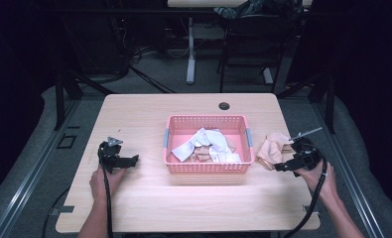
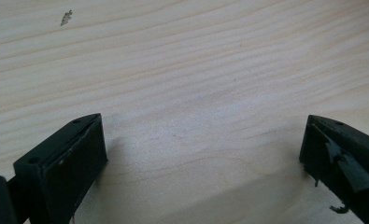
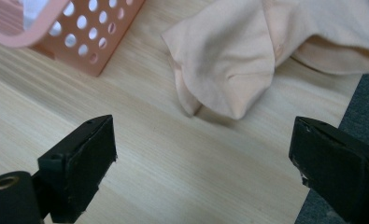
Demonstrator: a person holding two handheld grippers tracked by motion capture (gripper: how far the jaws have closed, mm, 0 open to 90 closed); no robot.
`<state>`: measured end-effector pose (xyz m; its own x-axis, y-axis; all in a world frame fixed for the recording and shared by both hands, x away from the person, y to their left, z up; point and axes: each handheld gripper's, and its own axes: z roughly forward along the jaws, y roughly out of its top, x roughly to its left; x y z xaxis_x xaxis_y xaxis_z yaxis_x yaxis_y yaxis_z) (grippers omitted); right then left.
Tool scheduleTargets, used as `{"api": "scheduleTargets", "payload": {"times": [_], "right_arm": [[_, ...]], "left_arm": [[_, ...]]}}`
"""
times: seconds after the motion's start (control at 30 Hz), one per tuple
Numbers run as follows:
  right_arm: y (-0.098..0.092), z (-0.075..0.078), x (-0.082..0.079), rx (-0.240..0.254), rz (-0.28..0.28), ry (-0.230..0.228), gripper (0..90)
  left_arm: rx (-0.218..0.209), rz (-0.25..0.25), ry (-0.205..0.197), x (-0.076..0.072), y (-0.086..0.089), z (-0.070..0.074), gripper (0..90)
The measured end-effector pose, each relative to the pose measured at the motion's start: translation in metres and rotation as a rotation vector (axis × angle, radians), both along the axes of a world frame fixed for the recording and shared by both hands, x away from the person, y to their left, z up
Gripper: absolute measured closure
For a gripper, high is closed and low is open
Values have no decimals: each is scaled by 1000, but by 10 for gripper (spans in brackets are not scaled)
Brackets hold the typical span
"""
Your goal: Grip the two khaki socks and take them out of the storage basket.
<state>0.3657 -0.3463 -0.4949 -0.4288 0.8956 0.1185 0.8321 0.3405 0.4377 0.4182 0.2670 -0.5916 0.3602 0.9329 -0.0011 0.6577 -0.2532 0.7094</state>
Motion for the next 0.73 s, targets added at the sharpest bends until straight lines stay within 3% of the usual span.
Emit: {"api": "scheduleTargets", "payload": {"times": [0.17, 0.33, 0.57, 0.63, 0.7, 0.73], "right_arm": [[-4, -12, -6, -20, 4, 19, 74], [-6, -26, -11, -53, 12, 71, 77], [-14, -42, -13, -56, 2, 150, 79], [-16, -44, -12, -47, -1, 162, 80], [-18, -44, -10, -70, 5, 156, 82], [-18, -44, -11, -54, -5, 158, 84]], "left_arm": [[-1, 0, 0, 0, 0, 0, 2], [0, 0, 0, 0, 0, 0, 2], [-1, 0, 0, 0, 0, 0, 2], [-1, 0, 0, 0, 0, 0, 2], [-1, 0, 0, 0, 0, 0, 2], [-1, 0, 0, 0, 0, 0, 2]]}}
